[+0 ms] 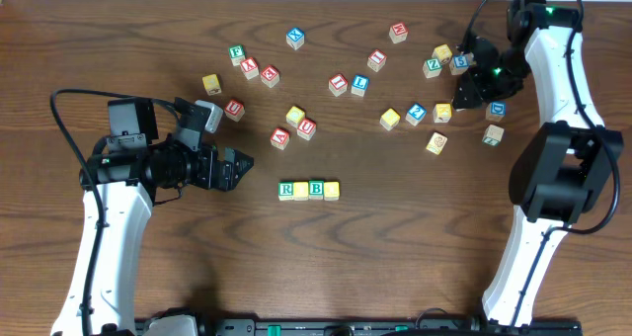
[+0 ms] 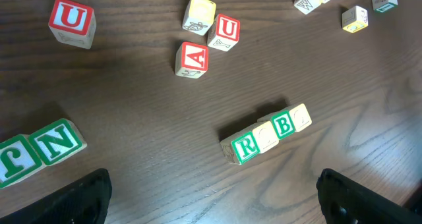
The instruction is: Spell out ROBOT
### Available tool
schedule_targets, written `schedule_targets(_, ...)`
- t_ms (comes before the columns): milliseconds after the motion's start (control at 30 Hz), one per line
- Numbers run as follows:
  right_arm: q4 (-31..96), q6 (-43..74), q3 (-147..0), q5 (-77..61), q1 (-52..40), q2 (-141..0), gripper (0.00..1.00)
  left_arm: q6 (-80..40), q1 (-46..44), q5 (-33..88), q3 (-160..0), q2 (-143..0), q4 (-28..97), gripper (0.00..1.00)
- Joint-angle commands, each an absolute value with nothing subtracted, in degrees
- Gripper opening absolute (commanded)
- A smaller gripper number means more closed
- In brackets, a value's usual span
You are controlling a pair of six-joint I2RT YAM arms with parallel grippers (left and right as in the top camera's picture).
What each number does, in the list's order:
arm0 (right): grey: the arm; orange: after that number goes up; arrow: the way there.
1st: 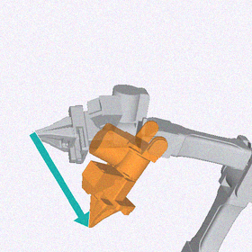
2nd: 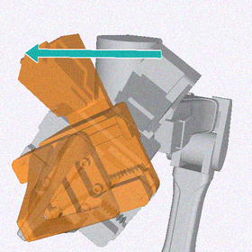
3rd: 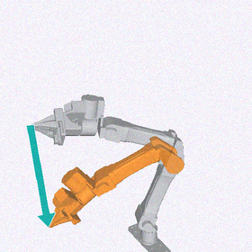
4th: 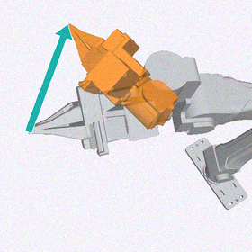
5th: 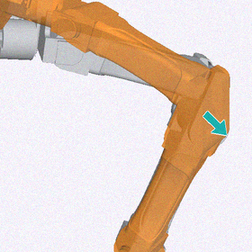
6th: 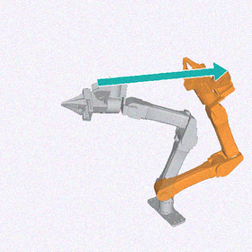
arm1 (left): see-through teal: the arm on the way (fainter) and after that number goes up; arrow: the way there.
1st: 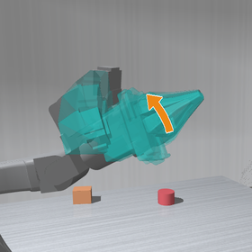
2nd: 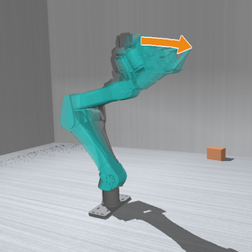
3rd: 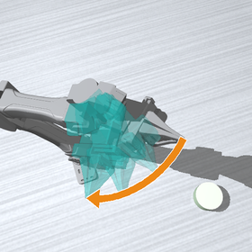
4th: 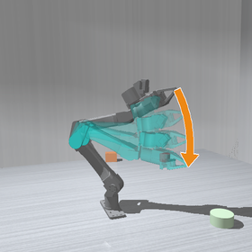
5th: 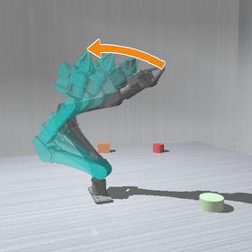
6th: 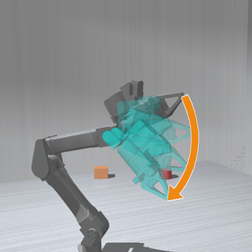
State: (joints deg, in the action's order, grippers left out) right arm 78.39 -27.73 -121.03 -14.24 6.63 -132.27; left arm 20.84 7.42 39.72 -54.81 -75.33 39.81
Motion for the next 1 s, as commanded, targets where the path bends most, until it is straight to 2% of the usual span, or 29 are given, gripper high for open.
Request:
schedule_targets(0, 78.0, -30.9, -122.0, -13.4, 6.0, -132.0, 0.54, 21.4, 7.7, 39.8, -55.4, -75.0, 39.8, 0.98)
schedule_targets(133, 76.5, -33.1, -122.0, -13.4, 6.0, -132.0, 0.47, 21.4, 7.7, 39.8, -55.4, -75.0, 39.8, 0.98)
schedule_targets(300, 73.4, -31.7, -122.0, -13.4, 6.0, -132.2, 0.52, 21.3, 7.7, 39.8, -55.4, -75.0, 39.8, 0.98)
schedule_targets(967, 70.7, -29.6, -120.4, -11.9, 6.1, -132.4, 0.55, 21.3, 7.7, 39.8, -55.4, -75.0, 39.8, 0.98)
